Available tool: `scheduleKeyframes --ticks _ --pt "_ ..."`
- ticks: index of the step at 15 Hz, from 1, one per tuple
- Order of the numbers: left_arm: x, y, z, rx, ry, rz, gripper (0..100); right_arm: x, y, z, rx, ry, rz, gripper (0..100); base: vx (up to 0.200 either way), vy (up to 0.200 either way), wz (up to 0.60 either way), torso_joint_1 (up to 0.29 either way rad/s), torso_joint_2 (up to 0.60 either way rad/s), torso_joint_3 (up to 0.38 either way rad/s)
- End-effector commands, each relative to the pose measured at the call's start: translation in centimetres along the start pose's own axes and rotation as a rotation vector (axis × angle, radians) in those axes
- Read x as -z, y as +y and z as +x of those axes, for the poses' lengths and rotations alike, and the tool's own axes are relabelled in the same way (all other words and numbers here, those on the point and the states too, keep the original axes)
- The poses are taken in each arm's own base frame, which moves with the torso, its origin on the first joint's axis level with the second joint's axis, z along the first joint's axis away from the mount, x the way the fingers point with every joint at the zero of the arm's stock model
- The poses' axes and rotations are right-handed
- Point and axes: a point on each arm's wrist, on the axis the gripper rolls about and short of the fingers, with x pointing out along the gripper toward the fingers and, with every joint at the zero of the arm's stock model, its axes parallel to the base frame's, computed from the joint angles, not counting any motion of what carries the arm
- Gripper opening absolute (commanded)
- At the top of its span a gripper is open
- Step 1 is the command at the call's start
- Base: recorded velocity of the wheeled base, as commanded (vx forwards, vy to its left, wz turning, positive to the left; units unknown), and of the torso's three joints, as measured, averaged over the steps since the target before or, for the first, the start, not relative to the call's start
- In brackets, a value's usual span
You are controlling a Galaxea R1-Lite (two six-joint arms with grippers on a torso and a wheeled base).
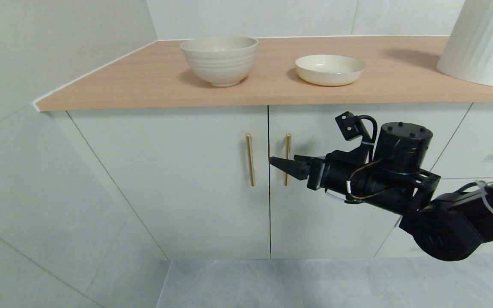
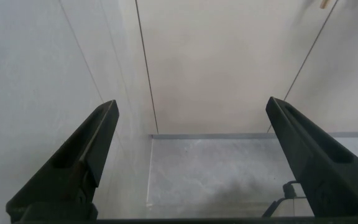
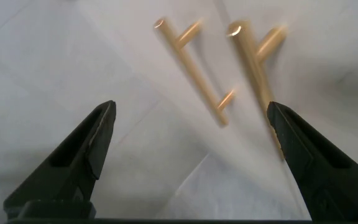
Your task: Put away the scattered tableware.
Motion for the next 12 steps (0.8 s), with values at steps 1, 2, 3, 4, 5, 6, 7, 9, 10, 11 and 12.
scheduleKeyframes --ticks 1,2,3,4,5,6,7,9,10,11,12 --pt "0.0 0.0 0.0 0.000 0.001 0.000 100 0.8 -0.5 1.0 0.023 0.002 0.008 100 0.000 0.000 0.00 0.000 0.00 0.000" --pt "0.0 0.0 0.0 0.000 0.001 0.000 100 0.8 -0.5 1.0 0.024 0.002 0.008 100 0.000 0.000 0.00 0.000 0.00 0.000" --pt "0.0 0.0 0.0 -0.002 0.001 0.002 100 0.7 -0.4 1.0 0.025 0.000 0.007 100 0.000 0.000 0.00 0.000 0.00 0.000" --pt "0.0 0.0 0.0 0.000 0.001 0.000 100 0.8 -0.5 1.0 0.025 0.000 0.009 100 0.000 0.000 0.00 0.000 0.00 0.000" --pt "0.0 0.0 0.0 0.000 0.001 0.002 100 1.2 -0.7 1.3 0.028 0.003 0.013 100 0.000 0.000 0.00 0.000 0.00 0.000" --pt "0.0 0.0 0.0 0.000 0.001 0.000 100 1.5 -1.0 1.6 0.029 -0.010 0.011 100 0.000 0.000 0.00 0.000 0.00 0.000" --pt "0.0 0.0 0.0 0.000 0.001 0.000 100 1.8 -1.3 2.1 0.033 -0.029 0.017 100 0.000 0.000 0.00 0.000 0.00 0.000" --pt "0.0 0.0 0.0 0.000 0.001 0.000 100 2.1 -1.4 2.3 0.034 -0.038 0.021 100 0.000 0.000 0.00 0.000 0.00 0.000" --pt "0.0 0.0 0.0 0.000 0.001 0.000 100 2.1 -1.4 2.3 0.034 -0.039 0.022 100 0.000 0.000 0.00 0.000 0.00 0.000" --pt "0.0 0.0 0.0 0.000 0.001 0.000 100 2.1 -1.4 2.3 0.034 -0.039 0.022 100 0.000 0.000 0.00 0.000 0.00 0.000" --pt "0.0 0.0 0.0 0.000 0.001 0.000 100 1.9 -1.3 2.4 0.031 -0.046 0.023 100 0.000 0.000 0.00 0.000 0.00 0.000"
